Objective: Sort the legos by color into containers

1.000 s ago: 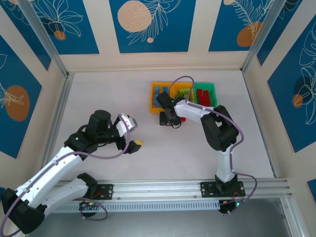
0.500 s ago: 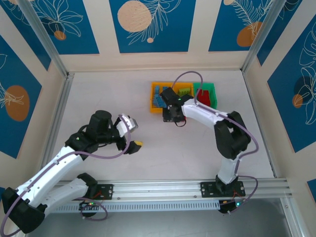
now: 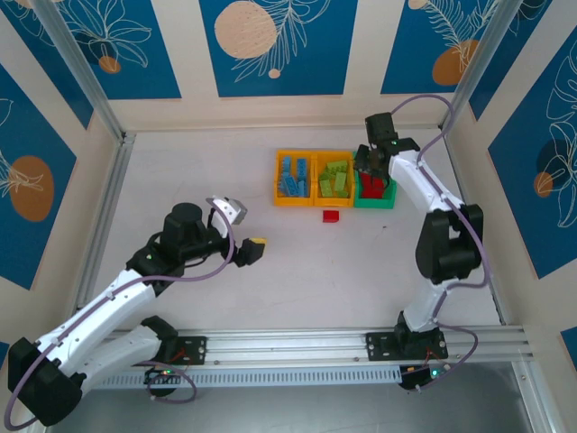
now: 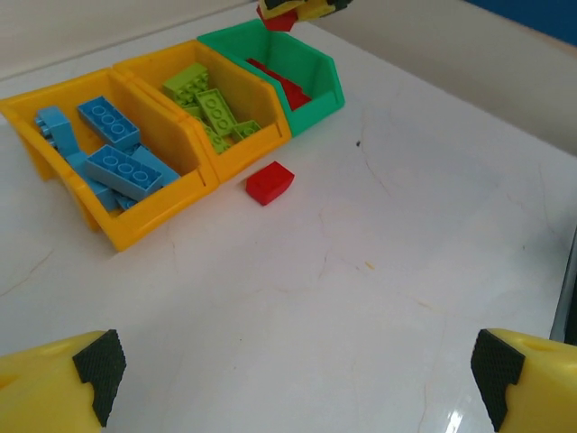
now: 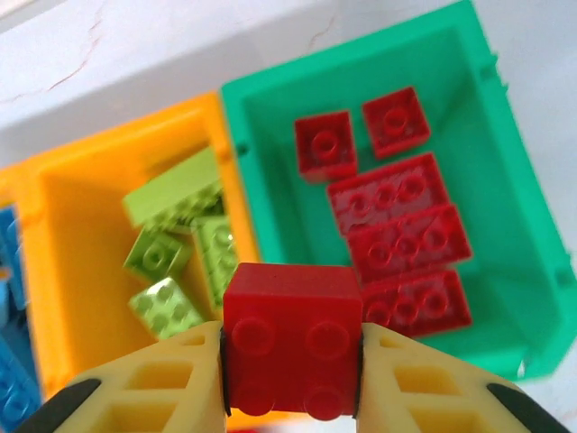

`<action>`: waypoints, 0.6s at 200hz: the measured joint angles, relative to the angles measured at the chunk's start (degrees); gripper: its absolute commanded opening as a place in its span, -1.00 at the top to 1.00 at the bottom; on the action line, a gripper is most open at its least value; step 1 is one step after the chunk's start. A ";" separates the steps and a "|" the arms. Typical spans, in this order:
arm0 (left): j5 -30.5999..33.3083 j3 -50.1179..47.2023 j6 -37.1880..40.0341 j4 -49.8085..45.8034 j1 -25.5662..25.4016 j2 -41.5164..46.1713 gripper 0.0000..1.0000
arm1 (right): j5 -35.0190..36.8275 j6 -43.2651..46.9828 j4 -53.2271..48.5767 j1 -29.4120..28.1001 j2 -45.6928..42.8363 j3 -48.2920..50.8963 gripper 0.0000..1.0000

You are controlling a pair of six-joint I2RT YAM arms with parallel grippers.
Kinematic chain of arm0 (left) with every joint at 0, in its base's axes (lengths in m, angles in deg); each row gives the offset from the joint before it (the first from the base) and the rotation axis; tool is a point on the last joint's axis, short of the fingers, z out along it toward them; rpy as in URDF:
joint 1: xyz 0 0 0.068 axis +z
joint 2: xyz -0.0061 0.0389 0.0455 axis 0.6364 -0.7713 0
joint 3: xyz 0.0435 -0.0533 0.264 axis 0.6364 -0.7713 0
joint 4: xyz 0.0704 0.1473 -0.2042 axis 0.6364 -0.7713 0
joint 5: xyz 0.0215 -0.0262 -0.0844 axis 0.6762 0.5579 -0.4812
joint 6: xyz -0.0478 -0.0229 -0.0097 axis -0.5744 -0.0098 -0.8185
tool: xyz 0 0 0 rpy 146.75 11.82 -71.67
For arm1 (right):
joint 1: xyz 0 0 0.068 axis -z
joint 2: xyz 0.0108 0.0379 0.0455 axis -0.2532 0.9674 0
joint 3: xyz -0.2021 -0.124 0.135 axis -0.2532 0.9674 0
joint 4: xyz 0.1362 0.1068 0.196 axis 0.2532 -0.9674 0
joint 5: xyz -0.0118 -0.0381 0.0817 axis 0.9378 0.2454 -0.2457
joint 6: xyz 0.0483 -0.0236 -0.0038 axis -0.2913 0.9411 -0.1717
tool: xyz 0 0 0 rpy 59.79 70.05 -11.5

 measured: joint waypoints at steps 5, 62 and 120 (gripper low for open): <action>0.26 -0.20 -0.66 0.48 0.00 0.00 -1.00 | -0.11 0.02 -0.22 0.46 1.36 -1.07 0.01; 1.81 -0.31 -3.10 2.58 -0.04 0.11 -1.00 | -2.29 0.00 -5.16 2.14 6.51 -5.86 -0.36; 1.51 -0.31 -2.89 3.87 -0.15 -1.46 -1.00 | -2.29 -4.87 -3.23 -5.49 -17.03 15.17 -0.53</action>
